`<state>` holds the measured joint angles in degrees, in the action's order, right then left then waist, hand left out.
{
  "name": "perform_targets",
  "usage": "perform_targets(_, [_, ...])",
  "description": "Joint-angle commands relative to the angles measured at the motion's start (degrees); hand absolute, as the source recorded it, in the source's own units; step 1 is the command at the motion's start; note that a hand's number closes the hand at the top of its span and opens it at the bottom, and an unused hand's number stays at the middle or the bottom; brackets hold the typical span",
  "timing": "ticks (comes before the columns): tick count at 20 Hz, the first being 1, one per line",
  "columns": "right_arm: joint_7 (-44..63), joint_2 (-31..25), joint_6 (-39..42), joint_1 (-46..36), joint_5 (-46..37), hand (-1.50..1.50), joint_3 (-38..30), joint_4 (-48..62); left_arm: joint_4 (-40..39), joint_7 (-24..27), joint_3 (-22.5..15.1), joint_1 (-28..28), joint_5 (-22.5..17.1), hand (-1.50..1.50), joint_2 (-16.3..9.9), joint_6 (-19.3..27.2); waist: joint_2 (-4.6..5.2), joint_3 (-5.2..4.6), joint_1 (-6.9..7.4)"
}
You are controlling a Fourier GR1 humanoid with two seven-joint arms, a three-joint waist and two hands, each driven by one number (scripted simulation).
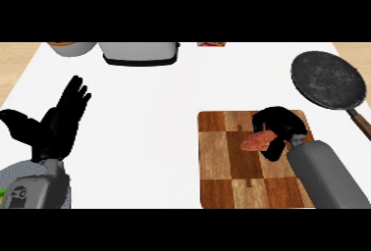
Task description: Pick the sweet potato from the cutting board and place it in the pan
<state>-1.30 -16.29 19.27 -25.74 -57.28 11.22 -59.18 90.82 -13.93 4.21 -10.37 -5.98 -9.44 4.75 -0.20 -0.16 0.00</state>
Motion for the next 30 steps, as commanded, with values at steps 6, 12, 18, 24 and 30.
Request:
perform_targets(6, [1.48,-2.00,-6.18,4.67,-3.73,1.50,0.67,-18.79,-0.54,0.22,1.26,0.22,0.24,0.00,0.05,0.35,-0.09,0.12,-0.90])
perform_targets(12, [4.78,-6.08,-8.91,5.08,-6.02,1.50,-2.50,-34.53,2.04,-0.98,1.95,1.46,-1.02,0.00,-0.60,-0.43,-0.35,0.13,-1.29])
perform_targets(18, [7.62,-7.13,0.17,2.92,-0.16,1.50,-10.24,-44.03,-1.17,-0.93,1.74,-1.02,0.01,0.00,-0.47,-0.56,0.09,0.15,-0.43])
perform_targets(24, [7.23,-6.18,-3.15,-4.98,1.47,1.50,-17.13,-32.51,1.01,-3.02,2.18,-1.91,-0.56,0.00,-1.06,-1.04,0.26,0.17,0.37])
perform_targets(30, [-2.39,-12.49,-10.31,-10.38,4.05,1.50,-26.06,-14.10,-1.07,-0.84,1.73,-1.68,-0.44,0.00,-0.49,-2.25,0.53,0.19,0.81])
